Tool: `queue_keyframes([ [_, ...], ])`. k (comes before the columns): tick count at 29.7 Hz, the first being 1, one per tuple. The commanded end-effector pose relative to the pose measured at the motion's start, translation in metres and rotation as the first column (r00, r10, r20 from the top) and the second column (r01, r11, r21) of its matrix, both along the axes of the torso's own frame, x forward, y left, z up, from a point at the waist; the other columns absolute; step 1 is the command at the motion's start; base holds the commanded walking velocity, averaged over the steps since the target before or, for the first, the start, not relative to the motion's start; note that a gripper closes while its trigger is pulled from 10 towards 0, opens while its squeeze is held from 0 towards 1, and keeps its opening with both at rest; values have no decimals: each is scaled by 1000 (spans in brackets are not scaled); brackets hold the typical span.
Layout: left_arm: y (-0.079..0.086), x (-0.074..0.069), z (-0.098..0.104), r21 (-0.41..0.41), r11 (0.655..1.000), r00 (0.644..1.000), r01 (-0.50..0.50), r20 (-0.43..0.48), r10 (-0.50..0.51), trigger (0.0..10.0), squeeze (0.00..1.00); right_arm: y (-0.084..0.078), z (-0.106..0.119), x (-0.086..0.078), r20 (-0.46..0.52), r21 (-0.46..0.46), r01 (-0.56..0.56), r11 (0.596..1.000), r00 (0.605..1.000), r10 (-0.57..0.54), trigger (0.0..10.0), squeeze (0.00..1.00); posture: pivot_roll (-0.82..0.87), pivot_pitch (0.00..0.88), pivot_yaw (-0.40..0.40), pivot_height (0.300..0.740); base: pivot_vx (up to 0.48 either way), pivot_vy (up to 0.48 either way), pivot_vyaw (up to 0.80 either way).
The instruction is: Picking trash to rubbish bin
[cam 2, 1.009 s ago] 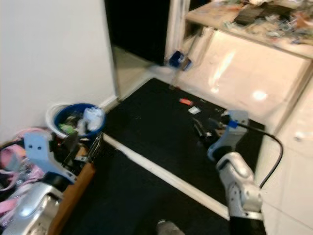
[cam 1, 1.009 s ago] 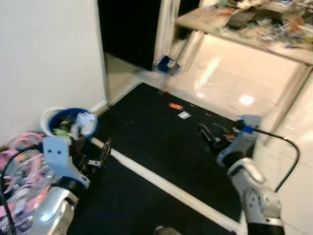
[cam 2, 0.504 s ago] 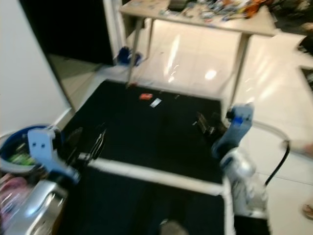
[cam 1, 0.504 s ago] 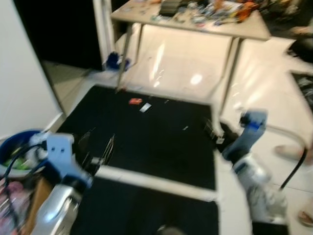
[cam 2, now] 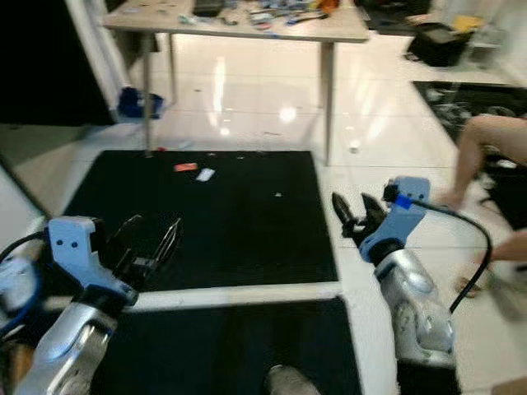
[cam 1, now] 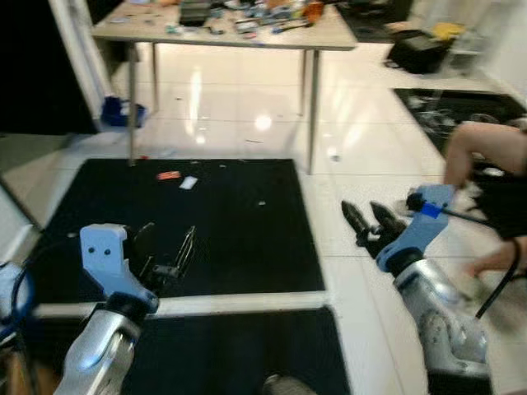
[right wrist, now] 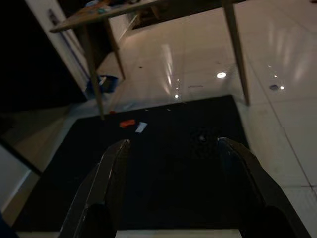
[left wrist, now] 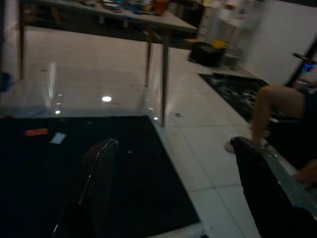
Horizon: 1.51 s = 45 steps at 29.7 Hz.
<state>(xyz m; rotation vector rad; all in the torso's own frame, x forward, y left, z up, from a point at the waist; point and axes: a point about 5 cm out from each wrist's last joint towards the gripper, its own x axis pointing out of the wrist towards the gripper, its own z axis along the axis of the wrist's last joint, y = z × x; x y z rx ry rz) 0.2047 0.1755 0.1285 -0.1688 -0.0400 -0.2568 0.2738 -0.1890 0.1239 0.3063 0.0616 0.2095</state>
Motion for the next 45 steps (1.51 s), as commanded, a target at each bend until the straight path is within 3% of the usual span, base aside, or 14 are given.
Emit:
queue_keyframes([
  [1, -1, 0, -4, 33, 999, 1000, 11, -29, -10, 10000, 0, -3, 6, 0, 36, 9, 14, 1000, 999, -15, 10000, 0, -138, 0, -23, 740, 480, 0, 0],
  [37, -2, 1, -5, 38, 999, 999, 20, -30, -19, 10000, 0, -2, 5, 2, 40, -2, 16, 1000, 999, -16, 10000, 0, -136, 0, -24, 740, 480, 0, 0],
  [45, -1, 1, -5, 38, 999, 999, 19, -29, -18, 10000, 0, -2, 5, 2, 40, 5, 20, 1000, 999, -20, 10000, 0, -136, 0, -22, 740, 480, 0, -800],
])
